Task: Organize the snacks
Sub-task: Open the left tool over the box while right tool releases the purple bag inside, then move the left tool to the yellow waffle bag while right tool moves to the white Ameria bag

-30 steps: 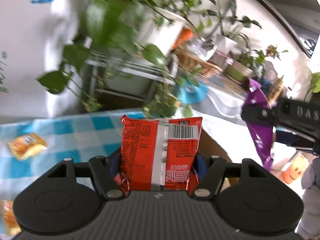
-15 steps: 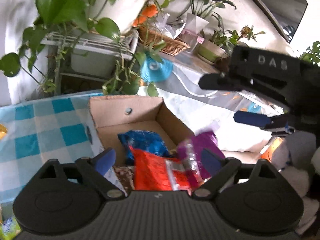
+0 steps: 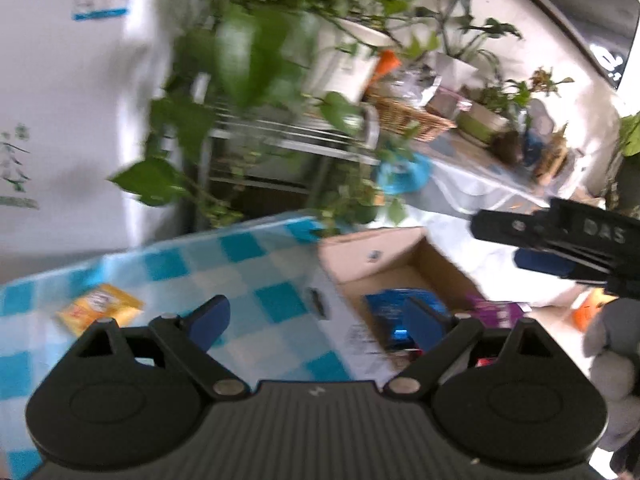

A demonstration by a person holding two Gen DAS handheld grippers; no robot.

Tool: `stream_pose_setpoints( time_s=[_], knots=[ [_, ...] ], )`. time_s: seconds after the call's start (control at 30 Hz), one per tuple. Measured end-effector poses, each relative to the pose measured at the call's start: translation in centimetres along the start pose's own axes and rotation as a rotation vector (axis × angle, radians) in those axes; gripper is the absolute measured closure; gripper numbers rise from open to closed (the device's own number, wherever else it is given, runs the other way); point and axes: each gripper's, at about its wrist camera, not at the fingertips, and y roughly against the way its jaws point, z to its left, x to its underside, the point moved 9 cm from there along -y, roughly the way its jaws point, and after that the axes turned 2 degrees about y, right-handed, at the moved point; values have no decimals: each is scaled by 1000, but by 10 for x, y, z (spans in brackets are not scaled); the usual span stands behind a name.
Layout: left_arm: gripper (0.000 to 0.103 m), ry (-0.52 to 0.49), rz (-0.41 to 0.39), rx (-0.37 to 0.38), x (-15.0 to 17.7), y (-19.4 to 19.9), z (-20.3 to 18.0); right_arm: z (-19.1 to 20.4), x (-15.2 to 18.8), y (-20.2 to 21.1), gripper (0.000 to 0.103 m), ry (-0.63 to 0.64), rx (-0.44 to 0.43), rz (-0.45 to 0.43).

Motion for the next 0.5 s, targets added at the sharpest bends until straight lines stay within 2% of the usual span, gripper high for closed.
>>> stream_pose_setpoints(
  time_s=[0.27,0.4,0.5],
  knots=[
    [10,52,-2,-96,-18,12,64,39,11,-11,12,94,-67,36],
    [10,89,-22,-166,-27,9,100,59,21,-15,12,160,-107,61],
    [10,129,-6,-215,-26,-1,127,76,31,-18,12,216,-147,86]
  ],
)
